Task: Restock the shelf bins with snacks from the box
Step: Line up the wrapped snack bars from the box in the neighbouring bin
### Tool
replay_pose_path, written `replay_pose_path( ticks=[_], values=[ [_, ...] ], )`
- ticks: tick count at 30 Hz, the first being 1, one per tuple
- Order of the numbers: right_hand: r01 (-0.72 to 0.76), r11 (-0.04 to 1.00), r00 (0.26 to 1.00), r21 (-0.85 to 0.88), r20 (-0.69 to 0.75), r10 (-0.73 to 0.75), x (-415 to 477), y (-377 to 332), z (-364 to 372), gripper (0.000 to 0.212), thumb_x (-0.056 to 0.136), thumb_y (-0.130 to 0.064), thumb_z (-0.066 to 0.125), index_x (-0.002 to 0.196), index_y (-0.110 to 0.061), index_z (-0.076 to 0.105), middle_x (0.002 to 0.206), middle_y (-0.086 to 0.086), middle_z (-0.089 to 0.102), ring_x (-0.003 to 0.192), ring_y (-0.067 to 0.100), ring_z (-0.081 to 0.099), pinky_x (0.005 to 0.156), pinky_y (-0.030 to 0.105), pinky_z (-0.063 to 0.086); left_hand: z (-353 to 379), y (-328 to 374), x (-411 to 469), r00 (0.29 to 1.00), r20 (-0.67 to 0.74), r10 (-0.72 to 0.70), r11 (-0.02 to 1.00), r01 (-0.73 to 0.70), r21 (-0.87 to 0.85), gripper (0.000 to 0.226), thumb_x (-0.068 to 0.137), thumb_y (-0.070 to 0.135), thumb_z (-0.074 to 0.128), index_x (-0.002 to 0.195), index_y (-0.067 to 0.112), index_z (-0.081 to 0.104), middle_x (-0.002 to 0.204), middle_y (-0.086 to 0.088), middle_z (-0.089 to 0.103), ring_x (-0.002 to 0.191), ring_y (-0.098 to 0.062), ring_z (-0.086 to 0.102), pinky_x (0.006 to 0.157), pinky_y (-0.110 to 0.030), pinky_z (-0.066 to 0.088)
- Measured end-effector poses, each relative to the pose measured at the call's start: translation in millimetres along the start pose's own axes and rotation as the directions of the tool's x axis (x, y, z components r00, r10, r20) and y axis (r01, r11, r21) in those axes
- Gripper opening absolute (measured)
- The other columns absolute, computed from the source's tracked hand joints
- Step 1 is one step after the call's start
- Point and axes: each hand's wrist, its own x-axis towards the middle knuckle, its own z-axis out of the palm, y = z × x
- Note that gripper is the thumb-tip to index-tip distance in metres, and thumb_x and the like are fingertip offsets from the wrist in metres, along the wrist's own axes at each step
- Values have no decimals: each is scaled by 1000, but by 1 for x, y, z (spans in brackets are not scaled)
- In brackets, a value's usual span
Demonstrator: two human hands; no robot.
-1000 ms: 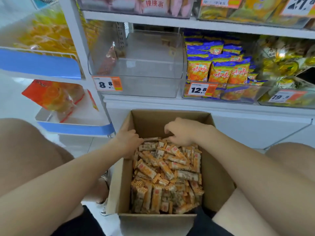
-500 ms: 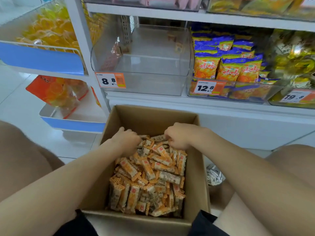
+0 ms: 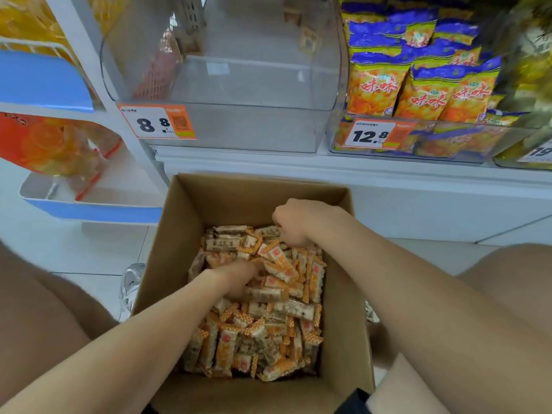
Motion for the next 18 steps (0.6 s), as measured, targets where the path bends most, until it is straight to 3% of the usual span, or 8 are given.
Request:
replay_pose_path(
  ticks=[3, 6, 8, 11, 15, 18],
  values=[
    [34, 999, 999, -11, -31, -34, -1, -1, -10, 12, 102, -18, 53, 109, -15, 63, 96, 4, 58, 79, 22, 61, 55, 33, 43, 10, 8, 6, 989, -148, 22, 995, -36, -94, 71, 89, 32, 77, 144, 17, 35, 121, -7, 62, 102, -27, 62, 85, -46, 59],
    [50, 999, 998, -20, -43, -51, -4, -1, -16, 11, 100, -17, 53, 101, -14, 64, 94, 5, 61, 76, 23, 62, 55, 34, 45, 19, 16, 10, 948, -313, 57, 981, -112, -160, 69, 87, 34, 80, 142, 19, 41, 137, -5, 51, 120, -26, 55, 98, -44, 53],
    [63, 998, 996, -18, -63, -65, -7, -3, -18, 12, 100, -18, 53, 99, -14, 65, 92, 6, 63, 75, 24, 63, 54, 35, 45, 23, 21, 10, 955, -289, 68, 989, -103, -105, 75, 88, 35, 80, 150, 21, 41, 149, -6, 38, 122, -28, 57, 100, -43, 55],
    [70, 998, 995, 5, -76, -70, -11, -2, -12, 16, 102, -20, 53, 109, -15, 66, 96, 5, 64, 79, 23, 65, 57, 34, 48, 28, 31, 7, 959, -273, 79, 997, -75, 26, 59, 89, 31, 79, 141, 21, 52, 144, -5, 34, 102, -28, 65, 89, -44, 58],
    [31, 1000, 999, 1, -43, -31, -20, 8, 3, 17, 101, -23, 56, 110, -16, 69, 100, 6, 67, 86, 26, 69, 64, 35, 53, 29, 40, 0, 951, -293, 100, 992, -72, 105, 45, 90, 20, 75, 130, 17, 55, 132, -5, 52, 114, -30, 60, 90, -41, 55],
    [2, 1000, 999, 1, -50, -2, -30, 16, 9, 13, 98, -19, 56, 98, -15, 68, 93, 5, 65, 77, 25, 65, 56, 31, 47, 29, 40, -2, 958, -278, 72, 994, -45, 103, 65, 88, 17, 77, 144, 16, 44, 138, -6, 48, 121, -32, 58, 95, -40, 51]
  ],
)
